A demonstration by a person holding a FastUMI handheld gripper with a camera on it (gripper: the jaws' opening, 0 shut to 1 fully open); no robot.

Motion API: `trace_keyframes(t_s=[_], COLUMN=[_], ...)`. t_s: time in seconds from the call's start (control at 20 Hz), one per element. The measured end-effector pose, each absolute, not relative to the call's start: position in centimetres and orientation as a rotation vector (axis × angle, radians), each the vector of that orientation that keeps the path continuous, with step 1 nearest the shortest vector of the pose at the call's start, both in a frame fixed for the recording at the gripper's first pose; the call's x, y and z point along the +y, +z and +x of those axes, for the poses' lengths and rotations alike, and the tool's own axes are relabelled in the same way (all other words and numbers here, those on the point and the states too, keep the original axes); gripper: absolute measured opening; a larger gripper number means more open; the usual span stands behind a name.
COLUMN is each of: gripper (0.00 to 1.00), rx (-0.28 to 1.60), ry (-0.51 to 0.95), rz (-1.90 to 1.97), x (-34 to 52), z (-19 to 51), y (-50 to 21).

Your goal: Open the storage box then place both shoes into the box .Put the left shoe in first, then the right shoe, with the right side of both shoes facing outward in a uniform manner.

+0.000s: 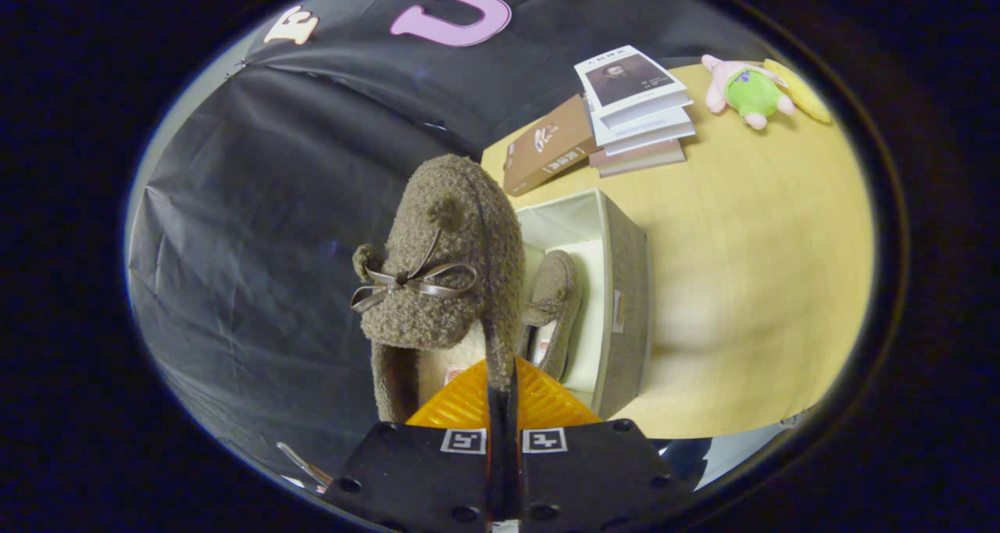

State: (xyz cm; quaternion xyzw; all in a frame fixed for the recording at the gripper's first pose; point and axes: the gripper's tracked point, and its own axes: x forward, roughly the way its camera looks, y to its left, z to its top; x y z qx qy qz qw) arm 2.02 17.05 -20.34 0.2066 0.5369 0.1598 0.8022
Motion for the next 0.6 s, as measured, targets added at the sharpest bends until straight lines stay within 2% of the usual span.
trace_keyframes(t_s=[0.35, 0.6], gripper=[0.03, 0.04], rx=[1.191, 1.216], ry=[0.177, 0.147], rz=[0.271, 0.255], x=[16.3, 16.6], z=[2.8, 2.3], y=[-26.1, -27.4])
